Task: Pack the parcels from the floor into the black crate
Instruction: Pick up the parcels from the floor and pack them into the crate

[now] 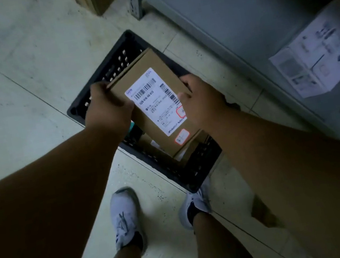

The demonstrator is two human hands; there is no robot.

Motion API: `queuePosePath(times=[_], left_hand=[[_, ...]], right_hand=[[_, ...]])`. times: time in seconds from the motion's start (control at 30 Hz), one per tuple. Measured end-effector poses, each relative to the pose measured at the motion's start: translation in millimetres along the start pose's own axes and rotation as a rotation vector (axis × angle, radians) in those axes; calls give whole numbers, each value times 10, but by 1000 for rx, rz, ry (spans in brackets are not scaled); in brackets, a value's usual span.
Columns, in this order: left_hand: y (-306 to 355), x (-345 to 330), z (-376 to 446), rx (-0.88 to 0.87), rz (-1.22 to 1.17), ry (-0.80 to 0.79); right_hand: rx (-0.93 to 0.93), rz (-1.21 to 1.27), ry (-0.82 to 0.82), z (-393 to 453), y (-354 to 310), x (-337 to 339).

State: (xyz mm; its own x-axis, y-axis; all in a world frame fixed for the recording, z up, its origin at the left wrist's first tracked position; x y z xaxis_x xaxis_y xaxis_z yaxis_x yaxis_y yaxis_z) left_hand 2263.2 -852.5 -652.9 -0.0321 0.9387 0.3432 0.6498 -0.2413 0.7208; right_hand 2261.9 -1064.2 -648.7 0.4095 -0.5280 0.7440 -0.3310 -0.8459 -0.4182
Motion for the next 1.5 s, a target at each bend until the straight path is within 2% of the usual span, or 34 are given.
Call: queuePosePath(times=[0.17,0.33,0.4,0.57,0.67,0.8,0.9,1.1,1.2,1.37,1.5], left_hand=[[-469,-290,329,-40,288,-68],[-764,-523,614,-92,808,-186],[-843,-654,677,-118,942,-265],[-1203,-1016,600,70,910,-629],[-1334,-1099,581,125,864,-692],[-1362,-1118,689,193,852,-645],[-1283,-1133,727,122,888,-537],[-1341,-1137,848,159,642,-413],[-1312,-1211,893,147,632,-458],[-1188,-1158,932,78,531,-349],[-1060,-952,1076,22,644,-257]], right_hand=[[-36,2,-54,310,385,-584],[-55,-36,-102,408,651,-1049],[-37,-119,-129,401,773,-1240],[-17,-289,-203,327,848,-1578],[3,-398,-246,354,808,-1640],[26,-455,-286,343,801,-1655],[42,-393,-285,317,814,-1657],[45,-244,-171,343,901,-1512],[41,-237,-149,337,928,-1476],[15,-202,-130,243,1005,-1501],[40,-88,-124,171,957,-1601]])
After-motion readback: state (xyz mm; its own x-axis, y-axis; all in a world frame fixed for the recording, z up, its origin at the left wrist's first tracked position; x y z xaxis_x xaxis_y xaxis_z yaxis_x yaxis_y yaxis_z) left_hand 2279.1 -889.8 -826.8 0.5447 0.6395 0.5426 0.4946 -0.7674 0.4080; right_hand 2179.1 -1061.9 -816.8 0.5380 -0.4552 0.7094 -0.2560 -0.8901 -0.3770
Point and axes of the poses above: each hand's wrist, its own z-axis towards the middle knuckle, its own x-axis out of the back of the hand, y = z × x, the point moved 5 cm from there along z, towards the middle knuckle, and after that the axes turned 10 degrees about -z, right-handed, at the moved point
